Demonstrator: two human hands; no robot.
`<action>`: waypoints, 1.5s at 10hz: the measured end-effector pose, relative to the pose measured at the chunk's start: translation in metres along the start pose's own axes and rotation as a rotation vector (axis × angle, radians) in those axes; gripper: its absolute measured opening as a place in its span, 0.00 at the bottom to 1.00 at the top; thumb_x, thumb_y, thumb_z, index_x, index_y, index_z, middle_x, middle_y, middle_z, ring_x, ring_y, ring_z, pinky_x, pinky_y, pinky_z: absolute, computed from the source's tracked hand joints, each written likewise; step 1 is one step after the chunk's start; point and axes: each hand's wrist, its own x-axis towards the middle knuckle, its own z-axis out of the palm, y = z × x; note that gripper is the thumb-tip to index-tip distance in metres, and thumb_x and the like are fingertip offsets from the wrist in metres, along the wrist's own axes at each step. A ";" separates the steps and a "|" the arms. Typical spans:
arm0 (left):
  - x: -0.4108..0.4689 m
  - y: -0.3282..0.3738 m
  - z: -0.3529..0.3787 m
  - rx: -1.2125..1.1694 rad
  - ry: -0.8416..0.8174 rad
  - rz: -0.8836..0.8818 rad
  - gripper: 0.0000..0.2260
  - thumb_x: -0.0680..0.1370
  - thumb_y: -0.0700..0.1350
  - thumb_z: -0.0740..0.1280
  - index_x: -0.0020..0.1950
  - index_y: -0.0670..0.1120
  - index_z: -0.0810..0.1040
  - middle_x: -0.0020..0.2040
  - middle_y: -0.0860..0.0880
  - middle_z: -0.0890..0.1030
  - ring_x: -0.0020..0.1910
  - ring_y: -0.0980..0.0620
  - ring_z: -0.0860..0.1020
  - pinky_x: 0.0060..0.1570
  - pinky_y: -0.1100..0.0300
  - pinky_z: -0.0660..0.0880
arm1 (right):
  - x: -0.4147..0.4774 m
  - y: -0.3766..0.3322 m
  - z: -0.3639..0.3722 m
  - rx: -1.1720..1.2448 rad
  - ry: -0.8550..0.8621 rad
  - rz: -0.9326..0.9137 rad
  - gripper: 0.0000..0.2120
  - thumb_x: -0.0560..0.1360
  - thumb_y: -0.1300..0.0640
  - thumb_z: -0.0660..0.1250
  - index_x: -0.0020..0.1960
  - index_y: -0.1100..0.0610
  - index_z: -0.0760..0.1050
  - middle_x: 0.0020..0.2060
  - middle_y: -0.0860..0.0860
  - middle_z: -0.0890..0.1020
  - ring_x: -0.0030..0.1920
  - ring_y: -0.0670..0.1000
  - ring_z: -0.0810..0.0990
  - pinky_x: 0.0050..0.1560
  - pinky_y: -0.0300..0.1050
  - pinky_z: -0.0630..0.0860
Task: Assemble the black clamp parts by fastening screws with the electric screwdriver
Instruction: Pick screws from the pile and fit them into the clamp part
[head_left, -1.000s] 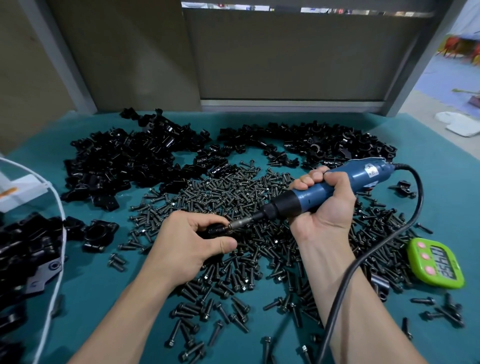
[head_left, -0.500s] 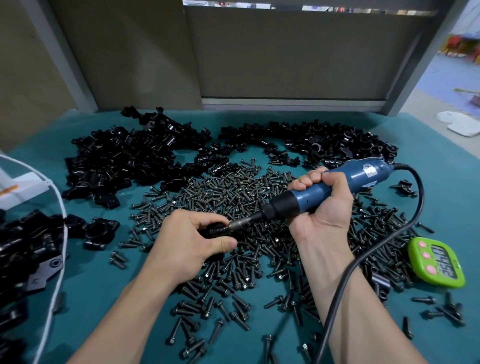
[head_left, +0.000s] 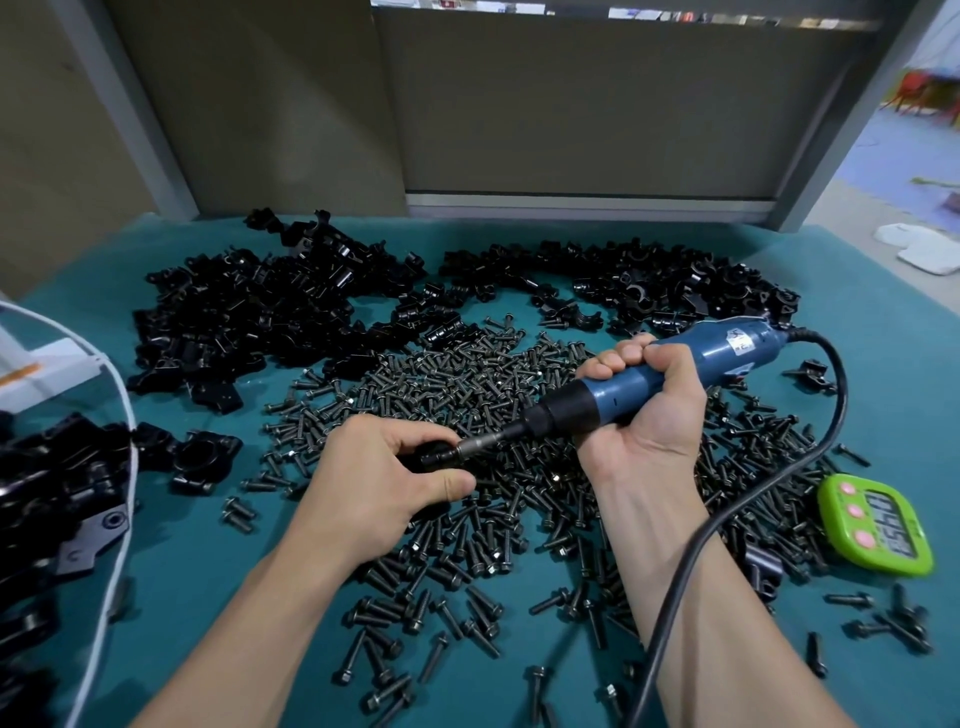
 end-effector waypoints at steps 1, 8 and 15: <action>0.000 0.000 0.000 0.017 0.004 0.000 0.14 0.63 0.53 0.82 0.41 0.70 0.85 0.34 0.55 0.85 0.28 0.60 0.77 0.31 0.69 0.73 | 0.000 0.000 0.000 -0.004 0.011 0.002 0.07 0.77 0.66 0.58 0.42 0.57 0.70 0.31 0.49 0.73 0.29 0.48 0.71 0.32 0.40 0.74; 0.001 -0.001 0.002 0.070 0.026 0.002 0.18 0.65 0.48 0.85 0.41 0.71 0.85 0.37 0.57 0.85 0.30 0.62 0.76 0.32 0.71 0.71 | -0.002 0.001 0.000 -0.031 0.028 0.012 0.07 0.76 0.66 0.59 0.42 0.57 0.70 0.31 0.49 0.73 0.29 0.48 0.72 0.32 0.39 0.74; 0.004 0.000 -0.002 -0.121 -0.116 -0.099 0.15 0.59 0.57 0.82 0.44 0.59 0.89 0.39 0.46 0.87 0.37 0.52 0.83 0.47 0.48 0.80 | -0.002 -0.004 0.001 -0.064 -0.064 0.041 0.16 0.67 0.66 0.65 0.54 0.60 0.77 0.33 0.51 0.74 0.31 0.49 0.73 0.34 0.41 0.76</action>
